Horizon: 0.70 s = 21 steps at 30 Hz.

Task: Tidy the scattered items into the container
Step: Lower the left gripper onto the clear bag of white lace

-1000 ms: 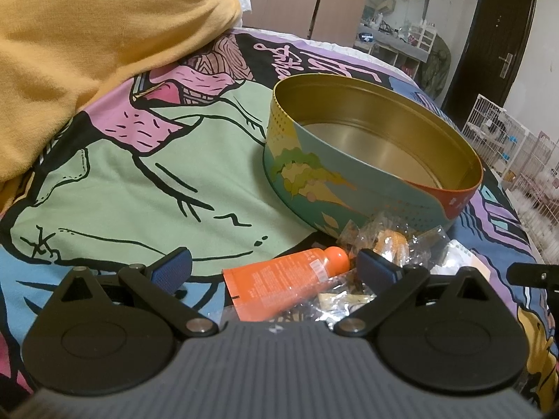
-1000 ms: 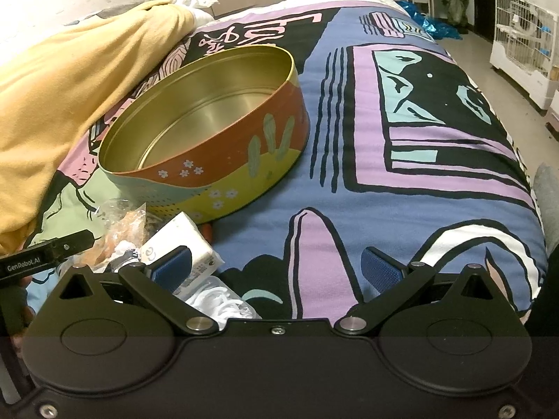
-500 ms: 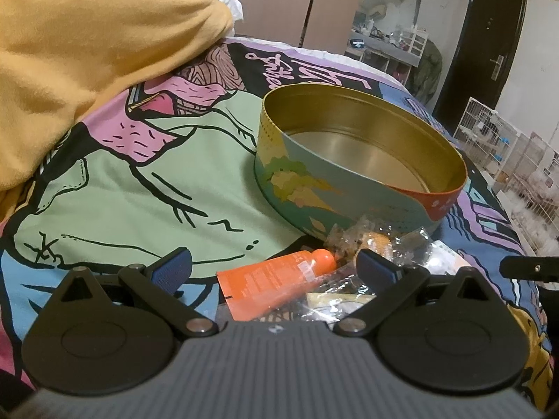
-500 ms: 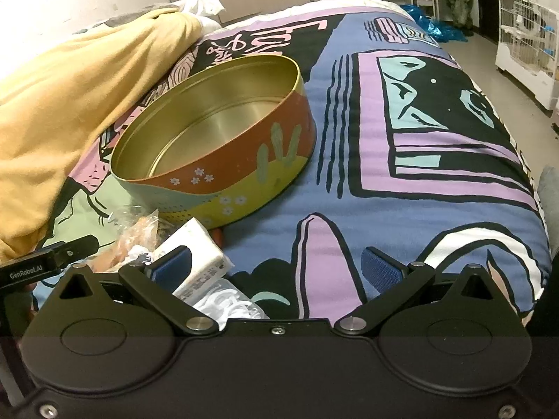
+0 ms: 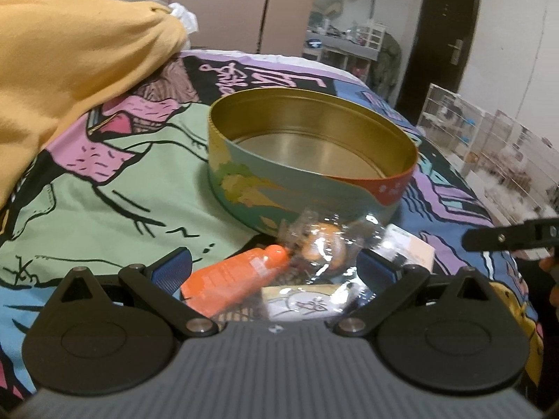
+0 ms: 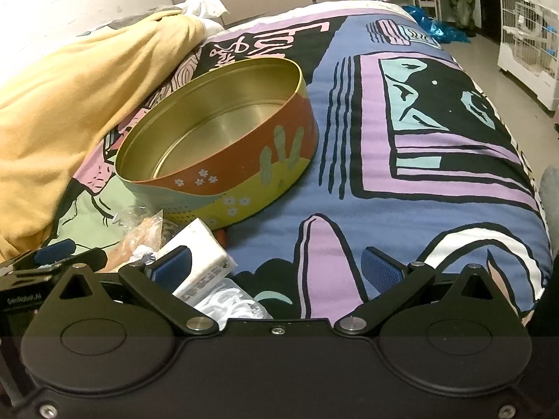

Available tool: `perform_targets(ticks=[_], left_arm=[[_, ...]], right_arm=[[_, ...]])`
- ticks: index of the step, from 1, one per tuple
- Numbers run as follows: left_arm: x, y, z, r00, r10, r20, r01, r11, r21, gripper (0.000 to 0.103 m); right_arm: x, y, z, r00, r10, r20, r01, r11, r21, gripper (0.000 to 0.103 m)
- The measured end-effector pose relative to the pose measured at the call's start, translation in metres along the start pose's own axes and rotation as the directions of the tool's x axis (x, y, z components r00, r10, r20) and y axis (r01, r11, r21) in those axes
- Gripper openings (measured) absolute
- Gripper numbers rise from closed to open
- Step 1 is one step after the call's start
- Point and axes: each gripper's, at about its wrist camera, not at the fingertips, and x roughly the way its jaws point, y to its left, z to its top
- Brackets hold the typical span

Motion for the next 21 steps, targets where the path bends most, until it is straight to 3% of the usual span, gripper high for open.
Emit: perform_targets(ticks=[13,21], left_arm=[[0.002,-0.02,-0.007,0.995,-0.089,-0.037,0.093,0.988,0.12,0.103],[0.005,-0.028,-0.012,0.992,-0.104,-0.065,0.114,0.98,0.166,0.103]], right_arm=[[0.003,-0.002,-0.002,1.0,-0.014,-0.012,0.014,1.0,0.007,0.103],[0.004,-0.003,-0.002,1.0,-0.016,-0.013,0.017,1.0,0.009,0.103]])
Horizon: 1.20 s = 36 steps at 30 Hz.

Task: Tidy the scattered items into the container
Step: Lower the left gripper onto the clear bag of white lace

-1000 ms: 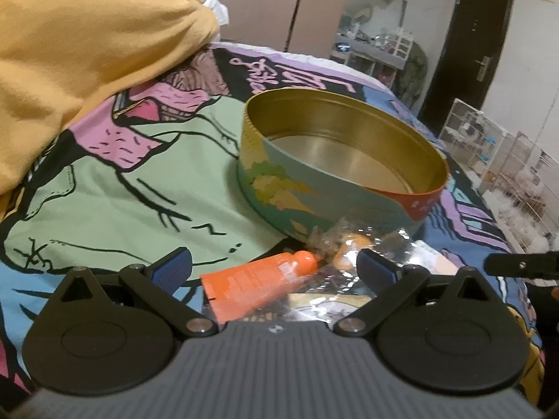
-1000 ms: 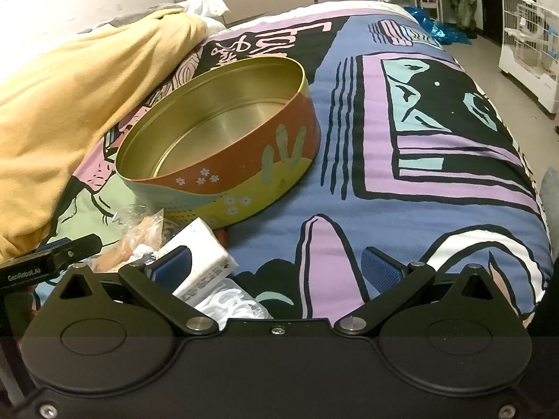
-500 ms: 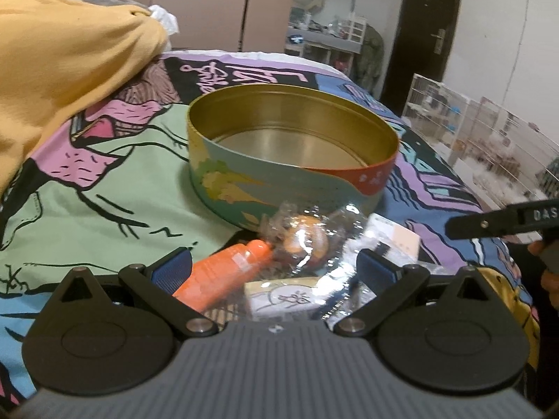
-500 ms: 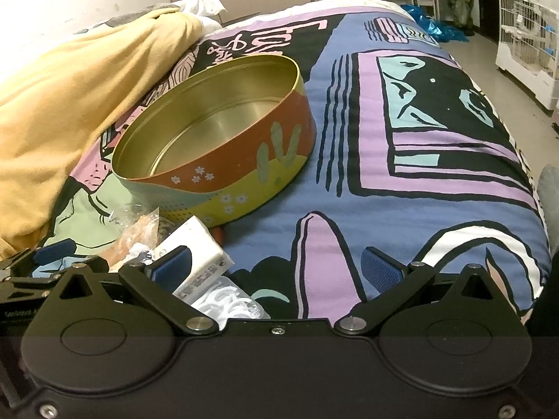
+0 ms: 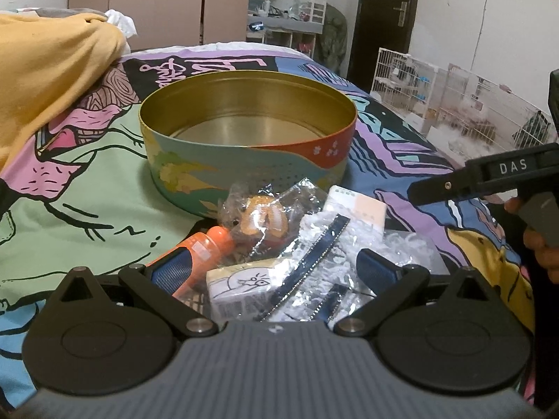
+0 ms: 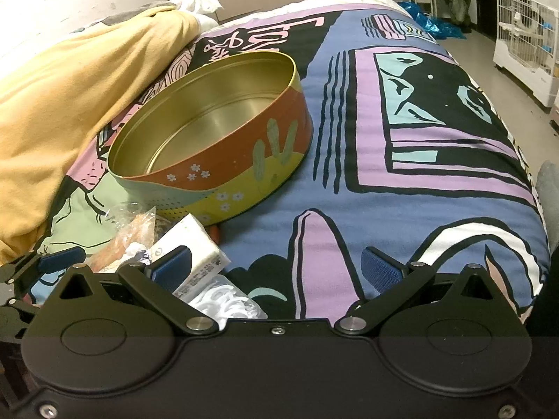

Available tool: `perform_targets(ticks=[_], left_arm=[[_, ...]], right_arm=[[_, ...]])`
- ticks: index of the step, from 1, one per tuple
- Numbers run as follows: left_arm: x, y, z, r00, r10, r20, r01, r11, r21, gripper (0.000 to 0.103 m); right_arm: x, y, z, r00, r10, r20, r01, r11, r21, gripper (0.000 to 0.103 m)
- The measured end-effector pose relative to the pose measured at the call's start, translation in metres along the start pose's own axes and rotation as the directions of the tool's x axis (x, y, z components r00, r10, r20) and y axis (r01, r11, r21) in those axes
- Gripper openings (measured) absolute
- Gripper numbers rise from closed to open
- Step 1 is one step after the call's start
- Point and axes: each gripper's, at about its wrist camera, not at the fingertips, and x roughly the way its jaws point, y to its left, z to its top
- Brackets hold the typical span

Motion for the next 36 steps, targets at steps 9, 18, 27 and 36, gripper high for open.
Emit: perform_targets(ticks=[9,18,27,36], left_arm=[[0.004,0.003,0.0,1.0,0.006,-0.021,-0.006,1.0,-0.006,0.103],[0.002,0.006,0.0,0.991,-0.125,-0.04,0.123,0.991,-0.045,0.103],[0.007,-0.006,-0.005,0.982,-0.166,-0.095,0.169,0.985,0.027,0.103],[0.01,-0.015,-0.009,0.987,-0.125,-0.105,0.134,0.987,0.085,0.103]], right_arm=[[0.0,0.001,0.0,1.0,-0.003,0.0,0.003,1.0,-0.004,0.103],[0.0,0.001,0.001,1.0,-0.002,0.001,0.002,1.0,-0.002,0.103],[0.003,0.005,-0.002,1.0,-0.007,-0.024,0.006,1.0,-0.026,0.103],[0.01,0.009,-0.005,0.995,0.009,-0.095,-0.013,0.999,-0.051,0.103]])
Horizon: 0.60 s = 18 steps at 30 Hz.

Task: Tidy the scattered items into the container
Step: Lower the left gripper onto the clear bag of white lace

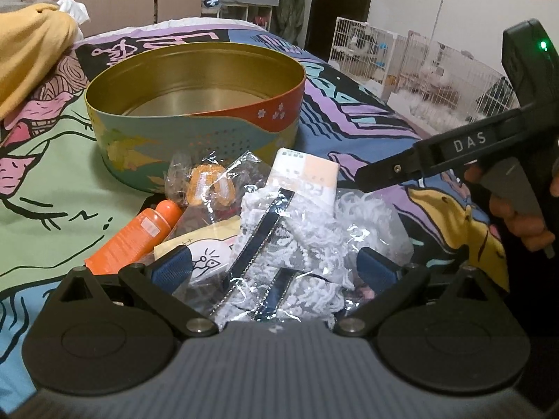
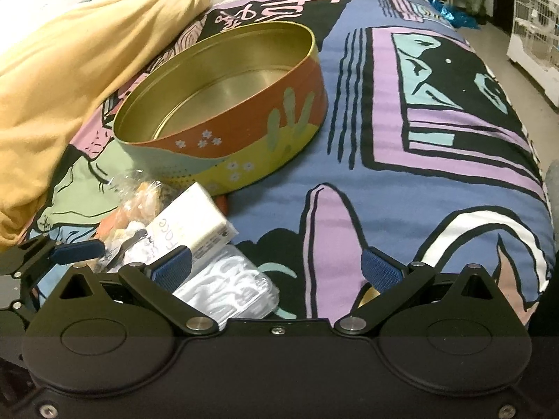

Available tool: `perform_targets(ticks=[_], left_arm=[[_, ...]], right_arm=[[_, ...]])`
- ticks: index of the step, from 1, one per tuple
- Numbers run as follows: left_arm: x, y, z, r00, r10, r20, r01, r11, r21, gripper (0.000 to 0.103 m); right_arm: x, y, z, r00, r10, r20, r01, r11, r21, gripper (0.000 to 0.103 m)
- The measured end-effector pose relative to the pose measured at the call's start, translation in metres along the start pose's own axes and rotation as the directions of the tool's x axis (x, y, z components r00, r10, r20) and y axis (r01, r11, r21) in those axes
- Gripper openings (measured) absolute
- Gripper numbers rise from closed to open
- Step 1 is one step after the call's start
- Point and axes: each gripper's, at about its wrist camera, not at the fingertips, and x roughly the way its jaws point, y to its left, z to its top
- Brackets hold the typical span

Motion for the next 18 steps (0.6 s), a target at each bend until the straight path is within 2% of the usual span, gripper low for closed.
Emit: perform_targets(ticks=[7,12,18], left_arm=[[0.011,-0.009,-0.008,0.995,0.103,-0.014,-0.102,0.991,0.087,0.103],[0.017,-0.006,-0.012,0.989,0.144,-0.009,-0.143,0.985,0.099,0.103],[0.018,-0.004,-0.012,0.989,0.149,-0.008,-0.148,0.986,0.083,0.103]], right_arm=[[0.001,0.003,0.0,1.0,0.016,-0.012,-0.016,1.0,-0.009,0.103],[0.004,0.003,0.0,0.999,0.024,-0.037,-0.024,1.0,0.001,0.103],[0.004,0.0,0.001,0.999,0.029,-0.032,-0.029,0.999,0.019,0.103]])
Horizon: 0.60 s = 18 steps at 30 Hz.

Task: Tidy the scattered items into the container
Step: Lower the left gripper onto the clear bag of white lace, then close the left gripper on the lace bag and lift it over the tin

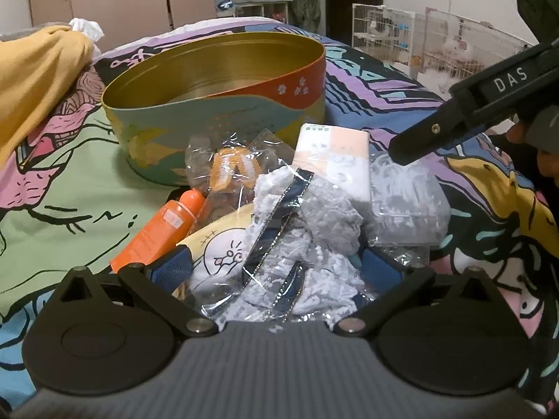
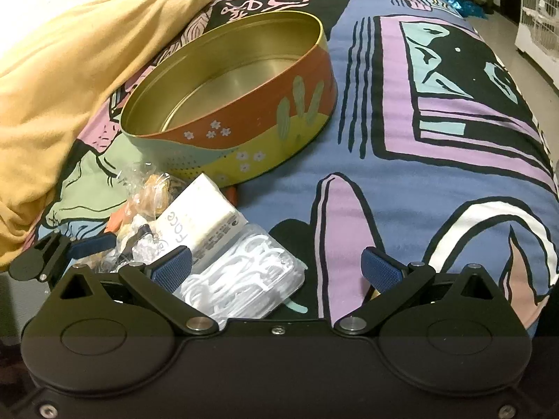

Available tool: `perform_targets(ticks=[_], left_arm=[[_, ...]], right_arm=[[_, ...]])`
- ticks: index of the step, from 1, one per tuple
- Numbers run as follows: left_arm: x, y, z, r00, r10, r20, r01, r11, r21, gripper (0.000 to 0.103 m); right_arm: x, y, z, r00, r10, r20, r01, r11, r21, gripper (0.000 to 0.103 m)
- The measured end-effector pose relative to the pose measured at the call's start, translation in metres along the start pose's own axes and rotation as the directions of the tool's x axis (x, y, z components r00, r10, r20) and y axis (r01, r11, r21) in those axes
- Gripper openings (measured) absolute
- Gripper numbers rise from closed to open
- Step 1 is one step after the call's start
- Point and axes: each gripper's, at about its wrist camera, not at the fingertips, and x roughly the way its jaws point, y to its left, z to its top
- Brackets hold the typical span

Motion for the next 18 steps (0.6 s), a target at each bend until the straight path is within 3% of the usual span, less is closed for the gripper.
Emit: perform_targets(ticks=[4,9,15,18], left_arm=[[-0.001,-0.002,0.002,1.0,0.006,-0.004,-0.006,1.0,0.002,0.097],[-0.011,-0.001,0.005,1.0,0.003,0.023,-0.002,1.0,-0.007,0.061],[-0.018,0.009,0.009,1.0,-0.012,0.018,0.013,0.997,-0.072,0.036],[-0.023,0.015,0.009,1.0,-0.023,0.019,0.025,0.99,-0.137,0.03]], right_arm=[[-0.002,-0.003,0.001,1.0,0.003,0.007,-0.003,1.0,0.018,0.103],[-0.002,-0.003,0.002,1.0,0.004,0.013,-0.004,1.0,0.016,0.103],[-0.004,0.0,0.002,1.0,0.006,0.019,-0.006,1.0,0.0,0.103],[-0.004,0.001,0.002,1.0,0.007,0.023,-0.007,1.0,-0.003,0.103]])
